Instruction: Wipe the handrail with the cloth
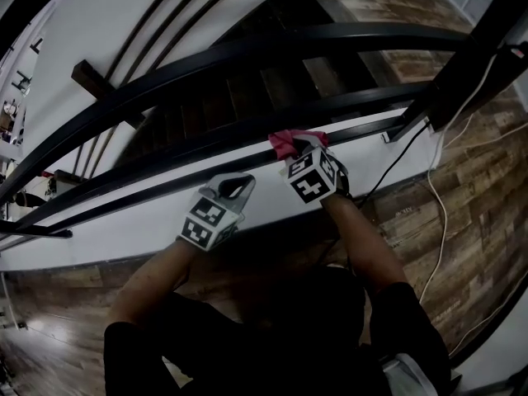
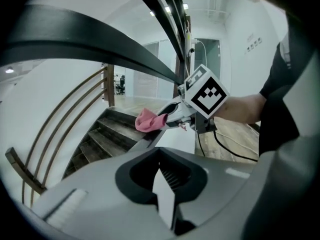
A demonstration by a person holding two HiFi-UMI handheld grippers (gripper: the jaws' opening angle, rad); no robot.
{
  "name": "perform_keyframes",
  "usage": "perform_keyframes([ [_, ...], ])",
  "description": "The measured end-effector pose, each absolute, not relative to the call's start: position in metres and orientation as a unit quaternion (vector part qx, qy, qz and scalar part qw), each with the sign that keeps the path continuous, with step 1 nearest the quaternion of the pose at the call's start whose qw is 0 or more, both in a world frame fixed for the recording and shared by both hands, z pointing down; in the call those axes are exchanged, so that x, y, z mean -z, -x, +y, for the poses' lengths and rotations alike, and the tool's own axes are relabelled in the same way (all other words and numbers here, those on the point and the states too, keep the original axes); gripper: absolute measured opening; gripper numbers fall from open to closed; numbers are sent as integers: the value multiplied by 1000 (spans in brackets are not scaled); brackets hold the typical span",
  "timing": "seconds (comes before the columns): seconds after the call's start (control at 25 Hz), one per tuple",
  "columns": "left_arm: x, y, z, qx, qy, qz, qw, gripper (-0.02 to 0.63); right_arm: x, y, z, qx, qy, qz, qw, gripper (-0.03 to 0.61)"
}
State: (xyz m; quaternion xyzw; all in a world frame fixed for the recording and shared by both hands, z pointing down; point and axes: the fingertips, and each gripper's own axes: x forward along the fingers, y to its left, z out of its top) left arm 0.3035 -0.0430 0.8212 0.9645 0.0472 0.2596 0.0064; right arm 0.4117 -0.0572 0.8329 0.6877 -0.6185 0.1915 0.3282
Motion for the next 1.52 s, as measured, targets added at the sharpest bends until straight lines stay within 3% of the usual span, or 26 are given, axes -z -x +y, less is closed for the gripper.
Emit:
perform_keyframes([
  [0.28,-817,-272,-72,-258,-966,21,23,0,-835,-398,-68,-190,-695,-602,345,51],
  [0.68,-793,-234,-102,-225,-973,53,14,0,-831,-373,-87,-214,-726,-577,307,51],
  [1.2,-799,-164,-133,-231,-968,87,53,0,-826,-298,-116,-242,-729,-586,256,51],
  [1.52,-801,-117,-156,-216,-972,65,58,0,-830,-266,-132,-239,-710,-589,303,51],
])
